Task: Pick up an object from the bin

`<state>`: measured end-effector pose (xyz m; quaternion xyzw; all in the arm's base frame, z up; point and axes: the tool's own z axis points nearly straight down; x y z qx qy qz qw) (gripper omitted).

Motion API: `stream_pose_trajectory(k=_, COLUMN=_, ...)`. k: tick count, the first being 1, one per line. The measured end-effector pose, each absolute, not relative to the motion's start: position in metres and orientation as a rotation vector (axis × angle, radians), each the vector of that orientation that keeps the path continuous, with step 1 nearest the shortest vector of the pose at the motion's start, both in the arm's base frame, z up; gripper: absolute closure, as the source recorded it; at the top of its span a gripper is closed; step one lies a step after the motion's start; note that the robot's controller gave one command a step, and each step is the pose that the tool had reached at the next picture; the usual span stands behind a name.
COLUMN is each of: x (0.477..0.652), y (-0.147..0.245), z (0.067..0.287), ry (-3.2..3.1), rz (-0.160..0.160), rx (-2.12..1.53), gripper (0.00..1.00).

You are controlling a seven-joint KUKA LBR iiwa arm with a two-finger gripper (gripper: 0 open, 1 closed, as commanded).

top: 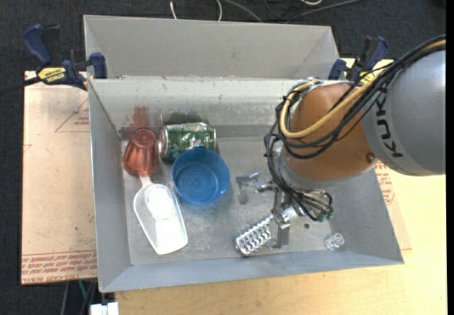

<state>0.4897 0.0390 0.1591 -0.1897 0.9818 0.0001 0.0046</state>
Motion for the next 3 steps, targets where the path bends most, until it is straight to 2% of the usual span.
stream_pose_trajectory(k=1, x=0.482, y=0.043, z=0.12, ry=2.969, rz=0.0, rx=-1.022, gripper=0.0)
stream_pose_trajectory(k=2, x=0.49, y=0.022, z=0.071, ry=2.942, rz=-0.008, rx=-1.008, gripper=0.0)
stream_pose_trajectory(k=3, x=0.48, y=0.008, z=0.07, ry=2.873, rz=0.0, rx=-1.238, gripper=1.0)
